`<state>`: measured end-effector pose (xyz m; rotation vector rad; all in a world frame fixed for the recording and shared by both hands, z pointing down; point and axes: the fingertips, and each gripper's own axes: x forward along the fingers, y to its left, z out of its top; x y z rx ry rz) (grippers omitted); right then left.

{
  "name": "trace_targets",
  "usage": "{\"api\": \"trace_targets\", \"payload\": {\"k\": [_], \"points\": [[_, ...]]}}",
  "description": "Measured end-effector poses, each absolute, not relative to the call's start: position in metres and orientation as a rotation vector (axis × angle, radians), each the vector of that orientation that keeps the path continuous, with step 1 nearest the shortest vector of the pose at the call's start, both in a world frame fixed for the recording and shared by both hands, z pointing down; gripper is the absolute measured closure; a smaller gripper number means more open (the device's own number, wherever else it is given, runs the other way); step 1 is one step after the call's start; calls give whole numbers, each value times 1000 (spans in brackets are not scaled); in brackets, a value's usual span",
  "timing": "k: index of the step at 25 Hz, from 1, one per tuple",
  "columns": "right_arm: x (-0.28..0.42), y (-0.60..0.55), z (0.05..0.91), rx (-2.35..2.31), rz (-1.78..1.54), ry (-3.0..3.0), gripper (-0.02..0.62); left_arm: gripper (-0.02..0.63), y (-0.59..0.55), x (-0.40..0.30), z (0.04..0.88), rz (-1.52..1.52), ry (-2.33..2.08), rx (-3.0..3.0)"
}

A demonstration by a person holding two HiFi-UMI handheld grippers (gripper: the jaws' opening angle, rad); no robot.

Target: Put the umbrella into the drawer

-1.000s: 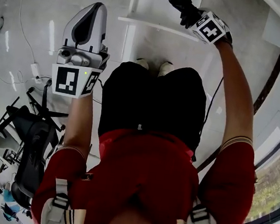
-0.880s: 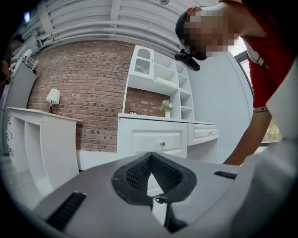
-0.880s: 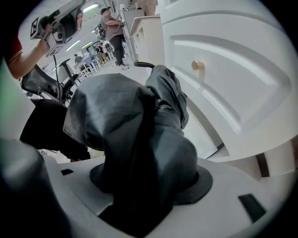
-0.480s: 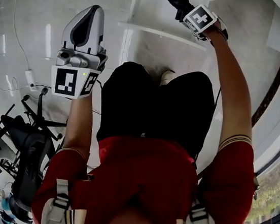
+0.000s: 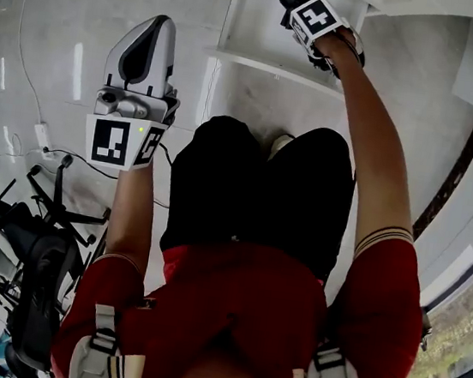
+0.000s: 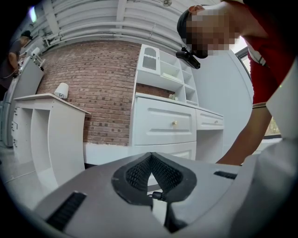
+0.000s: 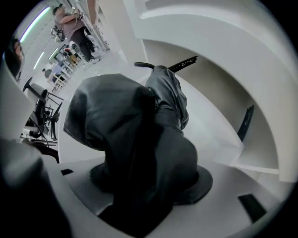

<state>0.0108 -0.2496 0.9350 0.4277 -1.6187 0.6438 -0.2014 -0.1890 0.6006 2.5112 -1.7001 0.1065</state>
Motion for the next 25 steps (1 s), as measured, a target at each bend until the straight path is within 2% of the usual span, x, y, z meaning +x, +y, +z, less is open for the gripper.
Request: {"api": "trace_targets", "payload": {"k": [25], "points": [[-50, -265, 1032, 600, 891, -1587, 308, 600, -169, -225, 653, 104, -1845, 2473]]}}
